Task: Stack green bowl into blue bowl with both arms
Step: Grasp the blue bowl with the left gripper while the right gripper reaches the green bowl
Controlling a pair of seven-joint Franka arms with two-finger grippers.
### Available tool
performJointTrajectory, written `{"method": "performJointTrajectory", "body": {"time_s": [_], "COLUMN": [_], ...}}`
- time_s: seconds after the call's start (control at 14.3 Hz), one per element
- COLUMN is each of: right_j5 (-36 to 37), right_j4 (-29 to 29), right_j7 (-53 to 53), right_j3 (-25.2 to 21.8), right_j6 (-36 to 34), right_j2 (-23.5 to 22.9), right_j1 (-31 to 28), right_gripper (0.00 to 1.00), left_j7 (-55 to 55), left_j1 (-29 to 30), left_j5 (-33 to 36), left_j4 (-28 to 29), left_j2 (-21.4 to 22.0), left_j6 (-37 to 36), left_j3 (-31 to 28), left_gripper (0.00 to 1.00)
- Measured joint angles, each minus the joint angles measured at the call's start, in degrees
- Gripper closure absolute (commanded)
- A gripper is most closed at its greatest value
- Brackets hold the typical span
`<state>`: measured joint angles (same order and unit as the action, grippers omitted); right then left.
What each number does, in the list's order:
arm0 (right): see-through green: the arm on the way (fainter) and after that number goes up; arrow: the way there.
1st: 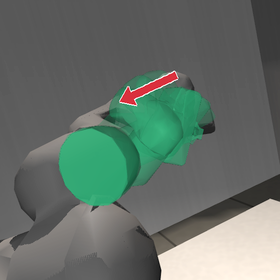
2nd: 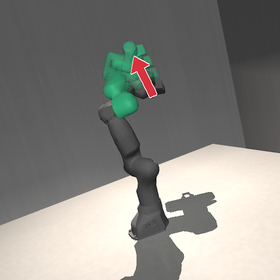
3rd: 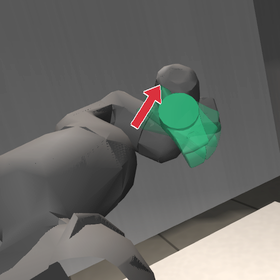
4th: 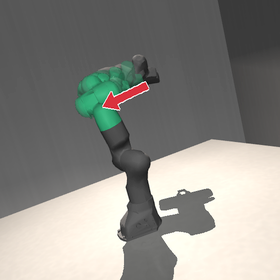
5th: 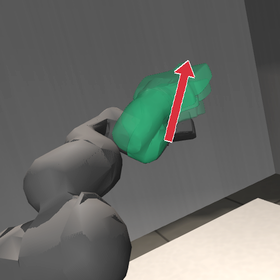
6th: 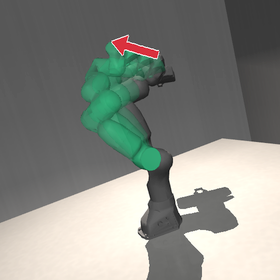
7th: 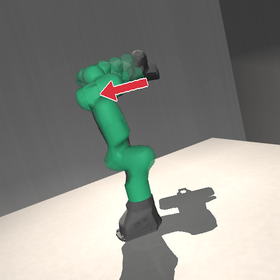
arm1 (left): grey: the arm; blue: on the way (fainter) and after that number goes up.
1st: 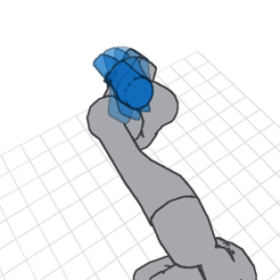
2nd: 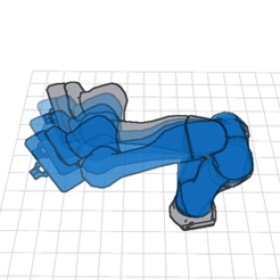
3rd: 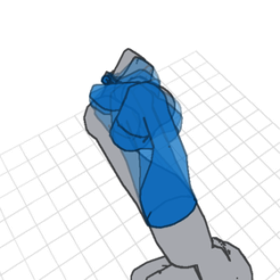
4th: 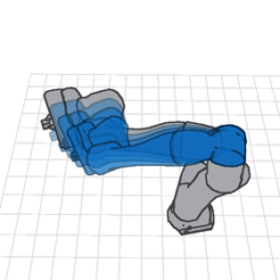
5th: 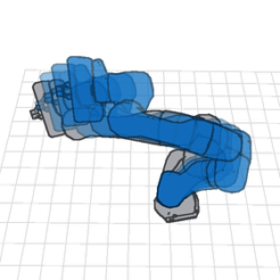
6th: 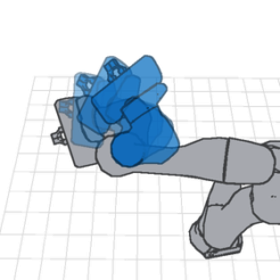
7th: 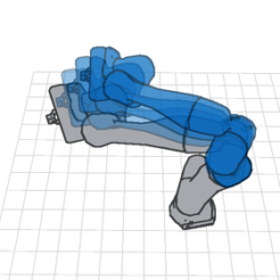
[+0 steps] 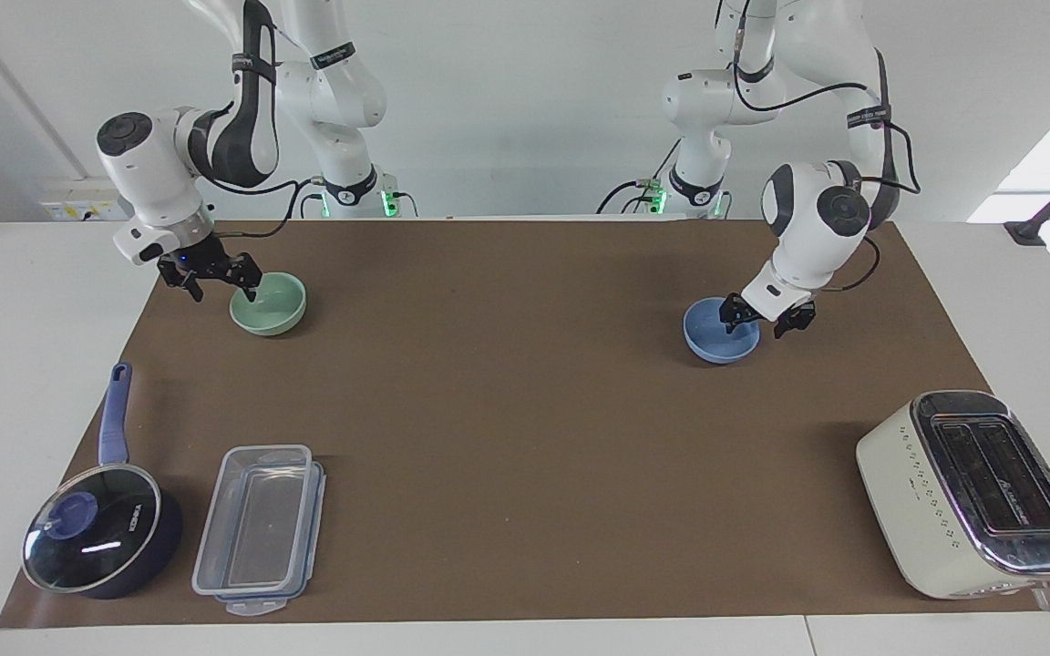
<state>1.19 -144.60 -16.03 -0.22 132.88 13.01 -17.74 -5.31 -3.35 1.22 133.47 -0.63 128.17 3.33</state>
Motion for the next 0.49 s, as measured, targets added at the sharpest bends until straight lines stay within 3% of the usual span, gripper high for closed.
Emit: {"method": "performJointTrajectory", "body": {"time_s": [0.07, 0.14, 0.49], "right_j5": [0.0, 0.0, 0.0], "right_j4": [-0.3, -0.7, -1.8], "right_j7": [-0.2, -0.5, -3.7], "right_j3": [0.0, 0.0, 0.0], "right_j6": [1.3, 2.6, 4.4], "right_j2": [-0.8, -1.7, -5.7], "right_j1": [-0.2, -0.5, -3.2], "right_gripper": [0.0, 0.0, 0.0], "left_j7": [0.0, 0.0, 0.0], "left_j1": [0.0, 0.0, 0.0], "left_j5": [0.0, 0.0, 0.0], "left_j4": [0.4, 0.5, 0.1], "left_j2": [-0.1, -0.2, -0.2], "left_j6": [0.4, 0.5, 0.3], "left_j3": [0.0, 0.0, 0.0], "left_gripper": [0.93, 1.0, 1.0]}}
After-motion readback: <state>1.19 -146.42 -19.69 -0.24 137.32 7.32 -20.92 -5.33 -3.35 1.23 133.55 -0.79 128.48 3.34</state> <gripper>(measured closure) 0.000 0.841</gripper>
